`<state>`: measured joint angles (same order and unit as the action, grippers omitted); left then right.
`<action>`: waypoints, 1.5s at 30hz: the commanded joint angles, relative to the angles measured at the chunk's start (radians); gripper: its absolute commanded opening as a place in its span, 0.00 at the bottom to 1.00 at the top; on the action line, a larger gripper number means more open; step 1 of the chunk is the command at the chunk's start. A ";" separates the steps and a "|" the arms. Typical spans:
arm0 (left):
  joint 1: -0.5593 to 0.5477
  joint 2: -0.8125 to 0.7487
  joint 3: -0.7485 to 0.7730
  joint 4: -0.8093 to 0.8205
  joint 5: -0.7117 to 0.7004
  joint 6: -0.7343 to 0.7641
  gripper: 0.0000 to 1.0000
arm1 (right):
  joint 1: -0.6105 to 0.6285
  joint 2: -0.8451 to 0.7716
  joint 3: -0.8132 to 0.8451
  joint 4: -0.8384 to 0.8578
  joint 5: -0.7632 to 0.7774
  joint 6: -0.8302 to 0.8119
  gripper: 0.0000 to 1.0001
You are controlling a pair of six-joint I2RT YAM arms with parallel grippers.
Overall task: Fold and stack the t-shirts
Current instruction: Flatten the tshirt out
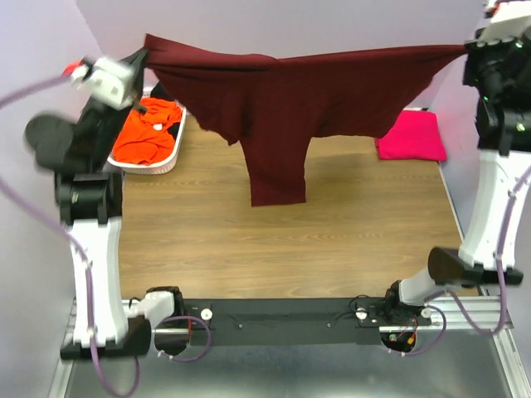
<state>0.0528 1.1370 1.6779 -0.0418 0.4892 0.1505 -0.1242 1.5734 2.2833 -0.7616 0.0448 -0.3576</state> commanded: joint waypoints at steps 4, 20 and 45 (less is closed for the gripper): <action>0.030 -0.273 -0.092 0.157 -0.170 0.004 0.00 | -0.022 -0.263 -0.113 0.206 0.148 0.029 0.01; 0.030 -0.411 -0.047 0.000 -0.198 0.110 0.00 | -0.022 -0.449 -0.255 0.327 0.083 -0.075 0.01; -0.106 0.168 -0.834 0.154 -0.169 0.342 0.00 | 0.035 0.055 -1.093 0.505 -0.324 -0.118 0.01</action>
<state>-0.0280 1.2148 0.8169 -0.0288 0.4168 0.4774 -0.1036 1.5269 1.1393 -0.3691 -0.2867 -0.4789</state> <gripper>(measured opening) 0.007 0.011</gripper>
